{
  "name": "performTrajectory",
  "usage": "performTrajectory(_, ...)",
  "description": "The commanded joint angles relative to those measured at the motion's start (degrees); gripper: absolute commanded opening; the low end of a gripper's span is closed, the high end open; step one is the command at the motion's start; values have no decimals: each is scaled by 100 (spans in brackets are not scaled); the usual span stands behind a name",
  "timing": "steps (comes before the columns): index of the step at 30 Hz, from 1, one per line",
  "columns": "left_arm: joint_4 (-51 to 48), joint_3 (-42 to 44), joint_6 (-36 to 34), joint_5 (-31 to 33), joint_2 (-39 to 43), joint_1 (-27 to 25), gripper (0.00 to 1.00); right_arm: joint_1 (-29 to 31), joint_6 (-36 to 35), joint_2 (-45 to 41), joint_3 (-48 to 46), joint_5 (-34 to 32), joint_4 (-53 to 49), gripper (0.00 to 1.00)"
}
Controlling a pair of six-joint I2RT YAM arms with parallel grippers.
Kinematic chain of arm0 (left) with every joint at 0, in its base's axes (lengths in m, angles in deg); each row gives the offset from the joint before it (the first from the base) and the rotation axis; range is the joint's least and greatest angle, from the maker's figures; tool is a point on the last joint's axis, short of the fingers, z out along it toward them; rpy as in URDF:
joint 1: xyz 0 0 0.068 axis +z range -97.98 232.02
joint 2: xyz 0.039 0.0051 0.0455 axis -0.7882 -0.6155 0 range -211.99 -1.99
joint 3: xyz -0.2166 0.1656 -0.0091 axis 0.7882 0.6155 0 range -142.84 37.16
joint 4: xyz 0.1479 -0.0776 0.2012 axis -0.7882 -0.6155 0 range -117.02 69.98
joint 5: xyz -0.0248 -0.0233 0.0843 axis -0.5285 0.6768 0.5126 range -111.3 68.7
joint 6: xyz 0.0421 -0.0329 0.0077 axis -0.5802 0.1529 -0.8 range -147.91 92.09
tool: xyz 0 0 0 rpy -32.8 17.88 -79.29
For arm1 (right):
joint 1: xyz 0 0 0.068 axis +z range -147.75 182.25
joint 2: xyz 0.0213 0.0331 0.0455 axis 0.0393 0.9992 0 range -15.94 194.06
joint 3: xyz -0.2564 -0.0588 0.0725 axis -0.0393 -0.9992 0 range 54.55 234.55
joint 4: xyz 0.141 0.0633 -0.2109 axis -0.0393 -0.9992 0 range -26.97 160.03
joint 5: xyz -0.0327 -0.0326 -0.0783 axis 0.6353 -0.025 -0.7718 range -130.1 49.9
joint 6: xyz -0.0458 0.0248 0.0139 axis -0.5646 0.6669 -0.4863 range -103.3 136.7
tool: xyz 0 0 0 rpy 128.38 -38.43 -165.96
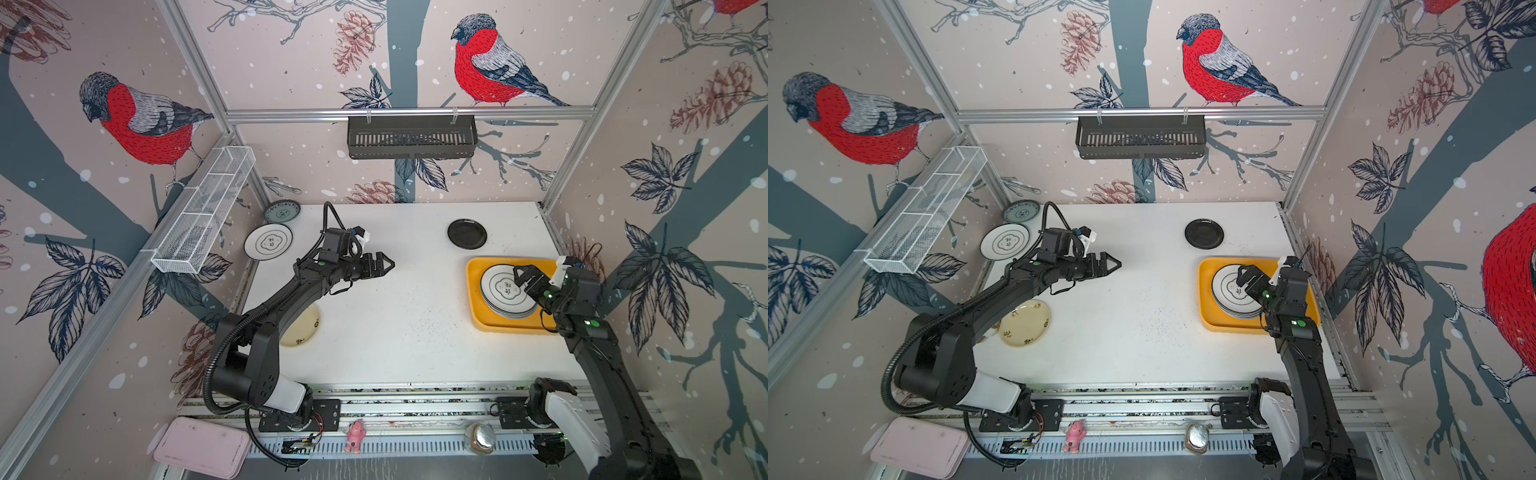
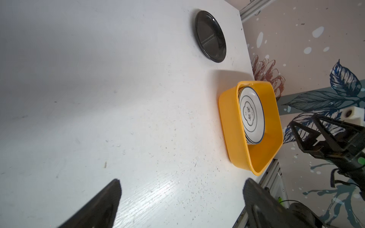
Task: Place the plates into the plastic bin on the countertop
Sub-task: 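Open the right gripper to release the plate on the stack, then lift the right gripper from the bin while the left gripper reaches the far white plate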
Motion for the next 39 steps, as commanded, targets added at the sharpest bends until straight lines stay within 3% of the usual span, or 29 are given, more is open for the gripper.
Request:
performTrajectory(1, 315, 142, 355, 381, 29, 250, 96, 402, 123, -13, 137, -309, 95, 100)
performTrajectory(4, 354, 189, 557, 597, -15, 531, 96, 782, 202, -51, 144, -306, 404, 100)
performTrajectory(7, 278, 269, 624, 1331, 117, 654, 96, 1215, 327, -34, -18, -207, 1005, 100)
performTrajectory(10, 398, 424, 763, 1654, 252, 817, 96, 1735, 453, 118, -212, -228, 1598, 100)
performTrajectory(22, 749, 665, 1130, 1814, 345, 1980, 96, 3680, 121, 1120, 34, -512, 2793, 100)
performTrajectory(27, 974, 845, 1488, 1588, 146, 2596, 95, 4172, -181, 1909, 370, -405, 3180, 100)
performTrajectory(33, 1356, 1148, 1871, 1737, 177, 3189, 95, 4713, -441, 2867, 886, -156, 3592, 100)
performTrajectory(39, 1598, 1189, 2389, 1941, 70, 3418, 93, 5075, -574, 3610, 1333, 202, 3931, 100)
